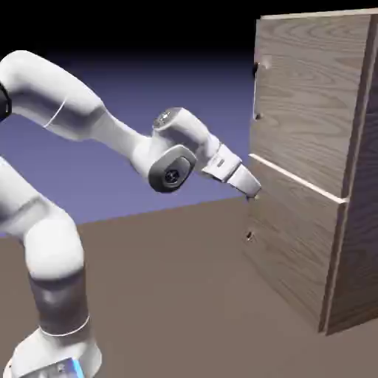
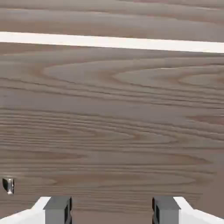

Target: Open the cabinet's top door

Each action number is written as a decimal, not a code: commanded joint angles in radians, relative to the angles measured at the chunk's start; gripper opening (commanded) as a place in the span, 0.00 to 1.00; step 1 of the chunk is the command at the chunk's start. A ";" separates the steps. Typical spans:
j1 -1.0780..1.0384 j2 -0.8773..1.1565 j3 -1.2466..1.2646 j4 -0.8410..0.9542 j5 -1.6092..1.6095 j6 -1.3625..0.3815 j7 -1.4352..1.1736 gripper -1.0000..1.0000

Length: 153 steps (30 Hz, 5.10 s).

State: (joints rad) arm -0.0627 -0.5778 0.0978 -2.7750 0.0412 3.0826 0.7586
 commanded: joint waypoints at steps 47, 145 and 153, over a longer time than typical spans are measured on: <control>-0.745 0.092 0.970 0.386 0.246 0.582 0.202 0.00; 0.696 -1.015 -0.976 0.176 0.344 -0.976 -1.127 0.00; 0.820 -1.011 -1.098 0.441 0.278 -1.320 -1.122 0.00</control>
State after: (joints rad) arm 0.7571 -1.5885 -1.0005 -2.3343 0.3207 1.7611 -0.3638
